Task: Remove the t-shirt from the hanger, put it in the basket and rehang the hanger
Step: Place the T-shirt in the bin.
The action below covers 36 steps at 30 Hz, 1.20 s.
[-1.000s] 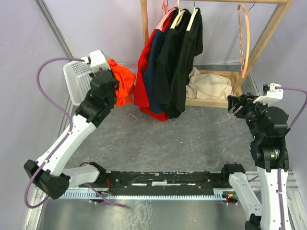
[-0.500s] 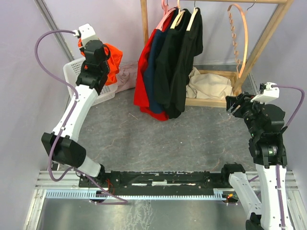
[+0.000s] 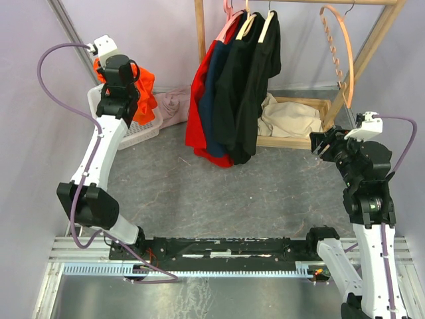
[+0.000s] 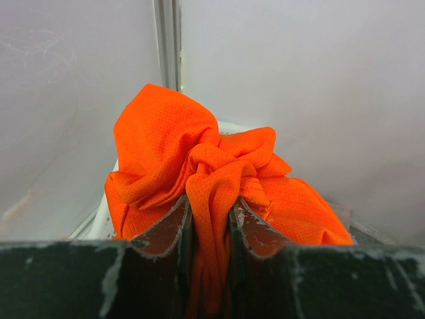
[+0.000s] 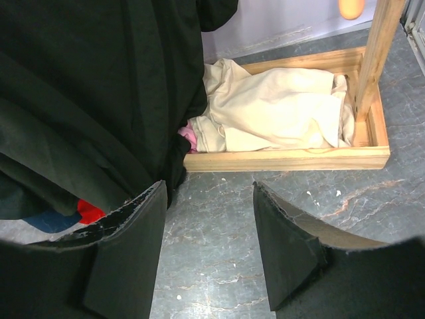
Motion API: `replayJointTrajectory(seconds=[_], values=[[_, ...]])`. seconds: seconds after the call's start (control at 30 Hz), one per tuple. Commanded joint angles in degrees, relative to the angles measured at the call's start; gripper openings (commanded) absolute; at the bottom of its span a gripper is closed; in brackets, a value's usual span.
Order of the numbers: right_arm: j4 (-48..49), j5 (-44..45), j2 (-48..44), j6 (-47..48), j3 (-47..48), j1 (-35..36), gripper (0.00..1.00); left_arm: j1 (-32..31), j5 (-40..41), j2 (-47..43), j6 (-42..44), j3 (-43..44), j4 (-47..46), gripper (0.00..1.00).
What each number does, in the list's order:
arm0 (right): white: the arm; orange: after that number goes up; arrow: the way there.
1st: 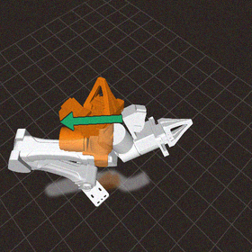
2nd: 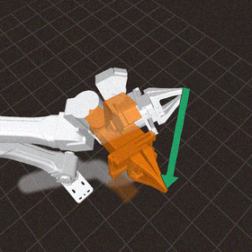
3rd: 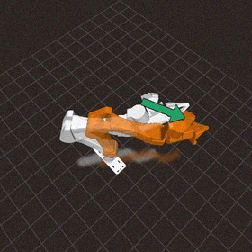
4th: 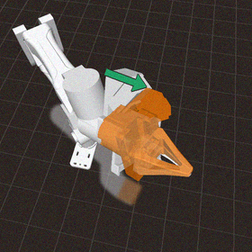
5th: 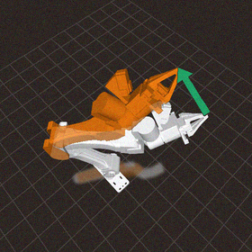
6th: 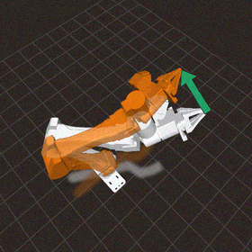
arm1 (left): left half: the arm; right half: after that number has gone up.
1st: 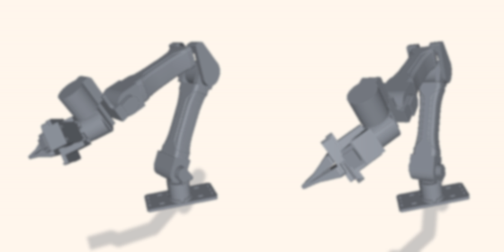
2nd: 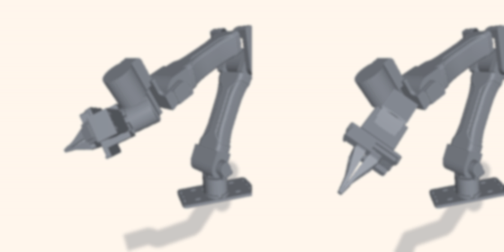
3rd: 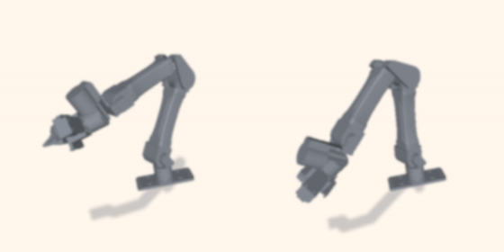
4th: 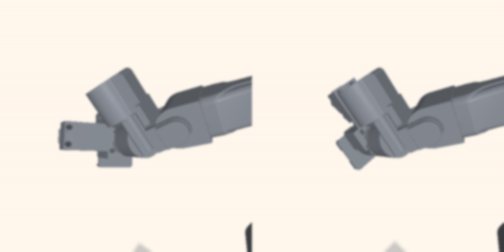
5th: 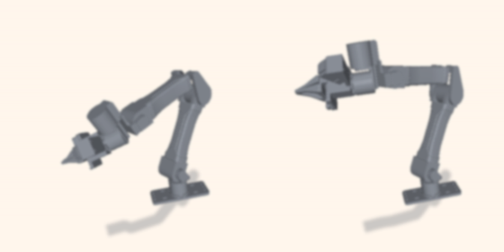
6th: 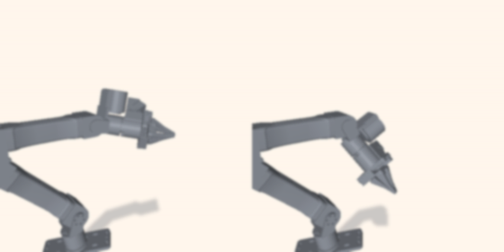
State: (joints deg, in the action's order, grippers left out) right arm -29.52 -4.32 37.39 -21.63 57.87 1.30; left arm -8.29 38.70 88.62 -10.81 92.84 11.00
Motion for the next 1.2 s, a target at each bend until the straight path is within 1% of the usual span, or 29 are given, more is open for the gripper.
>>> replayJointTrajectory(seconds=[0.0,0.3,0.53,0.8,1.07,1.17], values=[[2.97,-0.91,0.23,-0.24,-0.03,0.36,0.62,1.18,-0.91,-0.23,-3.26,-1.10,-2.48,0.03],[3.30,-1.13,0.26,-0.31,-0.34,0.54,0.62,2.42,0.35,-2.10,-5.05,-8.19,-7.81,0.03],[3.37,-1.21,0.34,-0.26,-0.33,0.62,0.62,4.34,-1.78,-0.76,-7.19,-10.15,-8.60,0.03],[3.85,-1.55,0.49,-0.48,-0.47,0.58,0.61,5.30,0.77,0.77,-10.31,-11.86,-10.75,0.03],[3.87,-1.57,0.41,-0.43,-0.48,0.63,0.61,6.70,0.69,3.63,-12.17,-12.20,-10.92,0.05],[4.02,-1.65,0.39,-0.52,-0.63,0.63,0.61,7.03,1.20,3.72,-12.92,-14.42,-13.18,0.05]])
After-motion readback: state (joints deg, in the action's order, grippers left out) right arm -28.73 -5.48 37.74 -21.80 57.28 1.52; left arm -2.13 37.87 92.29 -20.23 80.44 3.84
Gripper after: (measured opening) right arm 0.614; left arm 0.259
